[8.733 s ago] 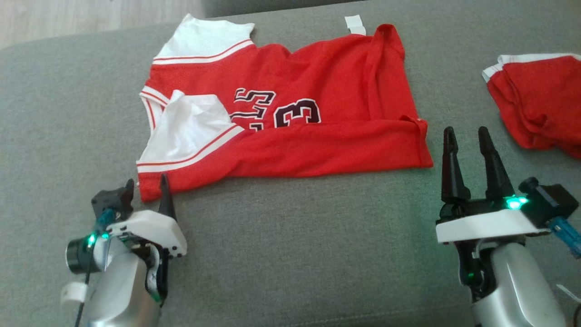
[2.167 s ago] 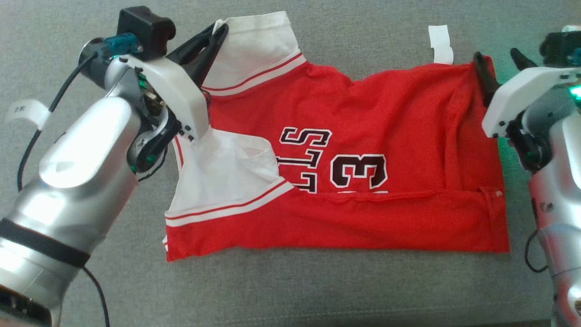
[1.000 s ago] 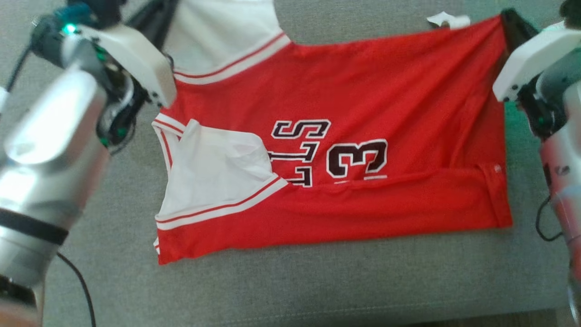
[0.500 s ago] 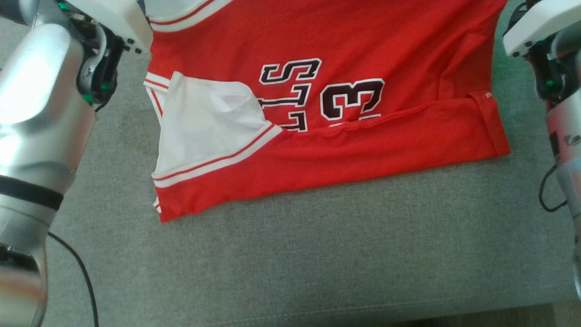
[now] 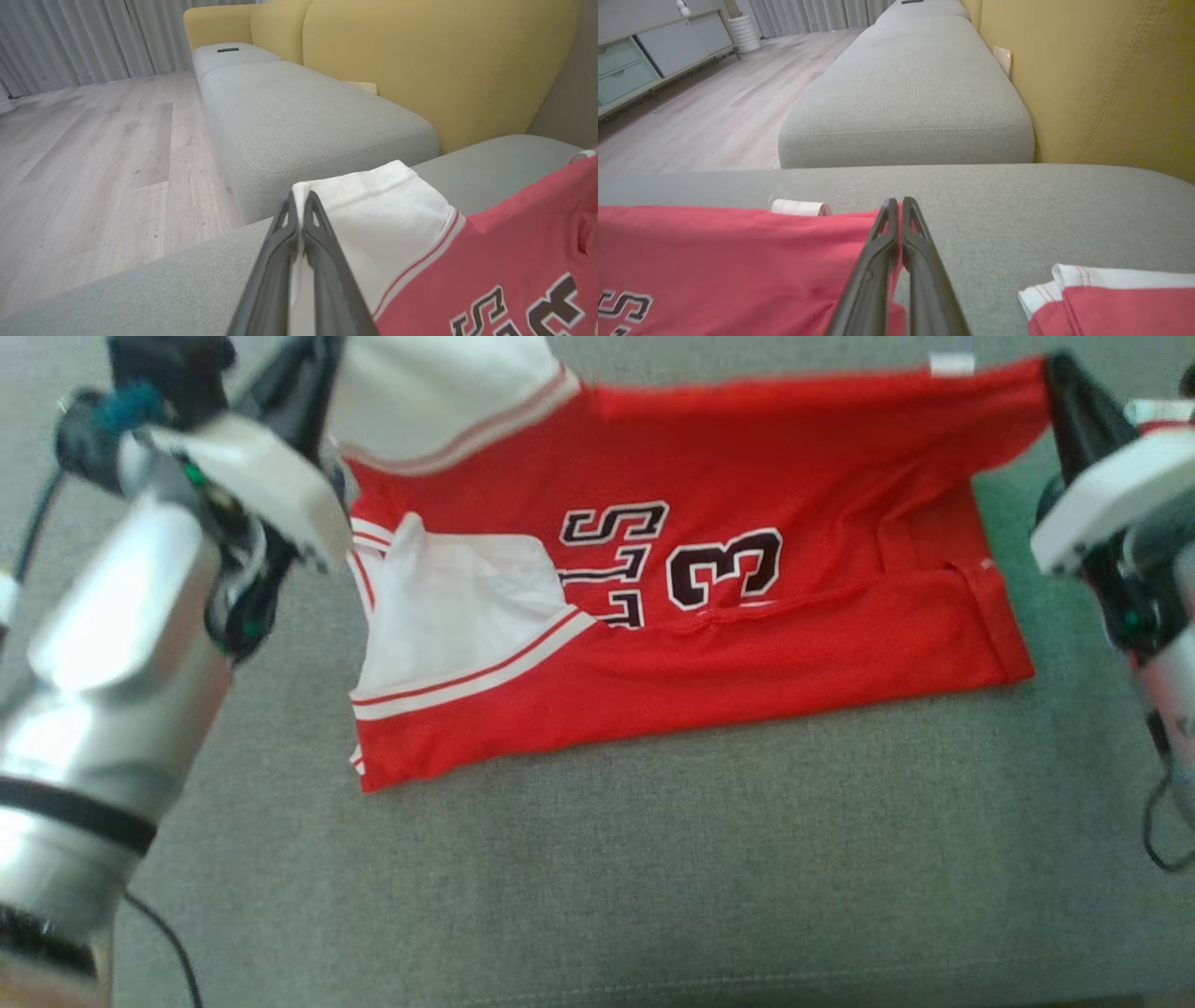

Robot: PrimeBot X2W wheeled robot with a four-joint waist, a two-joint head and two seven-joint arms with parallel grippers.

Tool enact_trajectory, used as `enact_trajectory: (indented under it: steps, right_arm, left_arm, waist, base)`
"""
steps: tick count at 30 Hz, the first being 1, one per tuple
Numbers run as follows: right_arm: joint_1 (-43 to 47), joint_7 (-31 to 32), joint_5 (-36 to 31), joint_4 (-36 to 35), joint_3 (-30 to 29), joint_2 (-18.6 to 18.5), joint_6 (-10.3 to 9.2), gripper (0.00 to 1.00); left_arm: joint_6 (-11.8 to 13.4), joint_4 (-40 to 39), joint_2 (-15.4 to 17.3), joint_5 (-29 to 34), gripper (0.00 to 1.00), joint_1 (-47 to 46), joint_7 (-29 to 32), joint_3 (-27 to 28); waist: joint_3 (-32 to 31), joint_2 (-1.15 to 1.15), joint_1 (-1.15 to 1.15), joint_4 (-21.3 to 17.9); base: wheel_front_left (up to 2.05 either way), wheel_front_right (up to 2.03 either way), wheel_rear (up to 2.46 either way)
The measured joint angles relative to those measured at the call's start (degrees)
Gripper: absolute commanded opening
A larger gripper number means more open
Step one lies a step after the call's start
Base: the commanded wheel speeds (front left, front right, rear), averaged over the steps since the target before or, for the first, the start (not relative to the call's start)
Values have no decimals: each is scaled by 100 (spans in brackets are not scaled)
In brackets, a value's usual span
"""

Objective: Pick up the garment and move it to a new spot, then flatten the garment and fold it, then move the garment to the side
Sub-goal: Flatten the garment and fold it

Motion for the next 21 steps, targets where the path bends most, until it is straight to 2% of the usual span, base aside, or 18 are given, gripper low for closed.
enact_trajectory:
  steps: [5, 10, 14, 21]
  right_arm:
    - [492, 376, 430, -445, 410, -458, 1, 0]
    - [940, 787, 783, -761, 612, -893, 0, 0]
    - [1288, 1144, 1096, -1063, 724, -1098, 1, 0]
    - [1754, 1824, 1378, -1590, 944, -1416, 1, 0]
  left_arm:
    - [-49, -614, 348, -1, 0, 583, 193, -259]
    - [-48, -1467, 795, -124, 0, 1279, 637, -467]
    - [-30, -2185, 1171, -282, 0, 1807, 1112, -630]
    - [144, -3140, 1685, -526, 0, 2356, 1827, -816]
  waist:
    - [-257, 0, 0, 92]
    - [-471, 0, 0, 177]
    - [-614, 0, 0, 209]
    - [-767, 0, 0, 176]
  base:
    - [0, 0, 0]
    - [0, 0, 0]
    - [0, 0, 0]
    - [0, 0, 0]
